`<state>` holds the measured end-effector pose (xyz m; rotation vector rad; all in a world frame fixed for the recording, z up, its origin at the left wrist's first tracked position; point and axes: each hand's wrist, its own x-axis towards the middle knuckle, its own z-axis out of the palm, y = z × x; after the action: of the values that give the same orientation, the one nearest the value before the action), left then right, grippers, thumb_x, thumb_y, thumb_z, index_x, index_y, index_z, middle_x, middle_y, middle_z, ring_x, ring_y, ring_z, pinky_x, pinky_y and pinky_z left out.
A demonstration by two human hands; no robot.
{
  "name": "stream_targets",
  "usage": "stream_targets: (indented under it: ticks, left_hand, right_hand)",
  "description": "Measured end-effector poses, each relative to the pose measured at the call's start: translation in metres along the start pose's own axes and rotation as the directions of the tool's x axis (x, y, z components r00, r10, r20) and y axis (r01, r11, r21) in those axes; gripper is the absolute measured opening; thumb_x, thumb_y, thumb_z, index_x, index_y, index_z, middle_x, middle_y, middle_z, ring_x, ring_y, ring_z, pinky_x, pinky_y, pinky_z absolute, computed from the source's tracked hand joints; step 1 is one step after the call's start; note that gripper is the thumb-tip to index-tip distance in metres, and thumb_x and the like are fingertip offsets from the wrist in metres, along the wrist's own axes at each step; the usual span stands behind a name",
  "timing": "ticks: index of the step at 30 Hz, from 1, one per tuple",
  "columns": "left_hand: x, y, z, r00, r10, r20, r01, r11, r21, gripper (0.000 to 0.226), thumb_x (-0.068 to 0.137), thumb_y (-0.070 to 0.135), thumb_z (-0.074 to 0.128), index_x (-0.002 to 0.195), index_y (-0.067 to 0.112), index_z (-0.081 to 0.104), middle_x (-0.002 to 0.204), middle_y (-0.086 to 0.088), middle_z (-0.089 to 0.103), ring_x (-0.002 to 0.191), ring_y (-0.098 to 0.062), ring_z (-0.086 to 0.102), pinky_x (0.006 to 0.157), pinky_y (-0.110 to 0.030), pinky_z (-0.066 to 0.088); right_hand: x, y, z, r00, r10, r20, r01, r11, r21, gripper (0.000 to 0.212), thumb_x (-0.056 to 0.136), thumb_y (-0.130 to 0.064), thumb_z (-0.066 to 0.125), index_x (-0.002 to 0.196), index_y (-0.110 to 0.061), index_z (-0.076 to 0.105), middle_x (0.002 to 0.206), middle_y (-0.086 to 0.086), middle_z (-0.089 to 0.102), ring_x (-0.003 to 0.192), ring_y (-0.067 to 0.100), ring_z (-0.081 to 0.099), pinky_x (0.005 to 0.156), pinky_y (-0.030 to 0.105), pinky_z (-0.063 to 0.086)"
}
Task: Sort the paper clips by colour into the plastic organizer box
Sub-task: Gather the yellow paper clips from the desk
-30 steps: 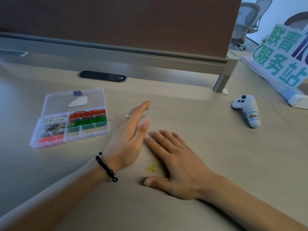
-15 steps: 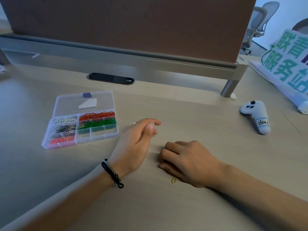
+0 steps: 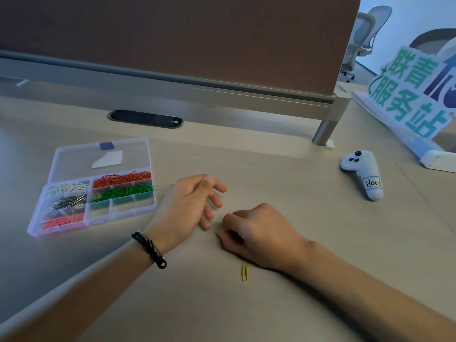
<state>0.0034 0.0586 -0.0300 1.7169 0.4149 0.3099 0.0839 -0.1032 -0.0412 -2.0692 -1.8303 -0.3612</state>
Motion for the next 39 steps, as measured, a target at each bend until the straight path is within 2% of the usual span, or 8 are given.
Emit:
stream_targets:
  ticks: [4, 8, 13, 15, 17, 19, 29, 39]
  left_hand:
    - [-0.003, 0.020, 0.000, 0.956, -0.233, 0.180, 0.269, 0.939, -0.213, 0.049, 0.107, 0.033, 0.031, 0.102, -0.001, 0.066, 0.093, -0.031, 0.066, 0.075, -0.033, 0.066, 0.069, -0.045, 0.060]
    - [-0.011, 0.029, -0.001, 0.747, -0.296, 0.595, 0.618, 0.640, -0.457, 0.051, 0.099, 0.034, 0.032, 0.119, 0.000, 0.064, 0.120, -0.031, 0.062, 0.117, -0.043, 0.060, 0.091, -0.057, 0.053]
    - [-0.010, 0.013, 0.007, 0.761, -0.271, 0.589, 0.629, 0.530, -0.569, 0.043, 0.083, 0.016, 0.039, 0.096, -0.001, 0.076, 0.109, -0.023, 0.067, 0.097, -0.031, 0.069, 0.091, -0.044, 0.051]
    - [-0.010, 0.014, 0.010, 0.766, -0.292, 0.573, 0.632, 0.501, -0.591, 0.039, 0.086, 0.016, 0.039, 0.088, 0.001, 0.076, 0.091, -0.017, 0.069, 0.077, -0.024, 0.069, 0.069, -0.032, 0.059]
    - [-0.008, 0.017, 0.009, 0.757, -0.344, 0.555, 0.650, 0.478, -0.591, 0.033, 0.090, 0.020, 0.039, 0.073, 0.008, 0.064, 0.060, -0.004, 0.055, 0.046, -0.012, 0.051, 0.039, -0.018, 0.038]
    - [-0.003, 0.019, 0.003, 0.708, -0.360, 0.607, 0.700, 0.472, -0.536, 0.032, 0.093, 0.027, 0.040, 0.065, 0.015, 0.048, 0.049, 0.005, 0.028, 0.038, -0.007, 0.022, 0.036, -0.018, 0.014]
    - [-0.003, 0.023, -0.004, 0.715, -0.417, 0.561, 0.696, 0.492, -0.522, 0.029, 0.092, 0.024, 0.046, 0.065, 0.017, 0.043, 0.057, 0.006, 0.017, 0.051, -0.012, 0.009, 0.054, -0.024, 0.024]
    - [-0.001, 0.019, -0.010, 0.760, -0.444, 0.475, 0.648, 0.574, -0.501, 0.025, 0.095, 0.020, 0.041, 0.074, 0.012, 0.052, 0.061, 0.004, 0.035, 0.037, -0.005, 0.028, 0.034, -0.016, 0.009]
  right_hand:
    - [0.022, 0.001, -0.019, 0.986, 0.003, -0.164, 0.007, 0.998, 0.063, 0.018, 0.093, -0.019, 0.065, 0.084, -0.021, 0.050, 0.063, 0.002, 0.056, 0.050, 0.025, 0.045, 0.045, 0.029, 0.027]
    - [0.047, -0.013, -0.030, 0.980, -0.107, -0.170, 0.111, 0.994, 0.011, 0.021, 0.093, -0.018, 0.059, 0.073, -0.011, 0.059, 0.070, 0.006, 0.060, 0.053, 0.032, 0.051, 0.044, 0.032, 0.032]
    - [0.054, -0.008, -0.041, 0.998, -0.066, -0.020, 0.067, 0.997, 0.025, 0.027, 0.097, -0.026, 0.058, 0.074, -0.012, 0.062, 0.073, 0.000, 0.063, 0.061, 0.026, 0.055, 0.050, 0.035, 0.039]
    - [0.054, -0.010, -0.048, 0.999, 0.020, 0.032, -0.024, 0.987, 0.159, 0.029, 0.099, -0.027, 0.055, 0.077, -0.012, 0.066, 0.073, -0.003, 0.066, 0.066, 0.020, 0.059, 0.059, 0.040, 0.047]
    - [0.053, -0.010, -0.059, 0.992, 0.117, 0.054, -0.129, 0.919, 0.373, 0.023, 0.098, -0.022, 0.058, 0.083, -0.011, 0.071, 0.077, -0.003, 0.071, 0.073, 0.015, 0.066, 0.070, 0.040, 0.052]
    - [0.046, 0.000, -0.072, 0.978, 0.208, 0.033, -0.195, 0.840, 0.506, 0.013, 0.095, -0.014, 0.062, 0.090, -0.011, 0.074, 0.085, -0.003, 0.074, 0.082, 0.012, 0.069, 0.077, 0.035, 0.054]
    - [-0.010, 0.023, -0.083, 0.775, 0.335, 0.535, -0.391, 0.920, -0.009, 0.028, 0.078, -0.037, 0.077, 0.106, -0.035, 0.070, 0.091, -0.017, 0.059, 0.085, 0.001, 0.054, 0.077, 0.022, 0.047]
    - [-0.035, 0.007, -0.070, 0.845, 0.244, 0.476, -0.237, 0.968, -0.076, 0.017, 0.080, -0.012, 0.065, 0.088, -0.024, 0.072, 0.085, -0.007, 0.067, 0.083, 0.020, 0.064, 0.071, 0.032, 0.049]
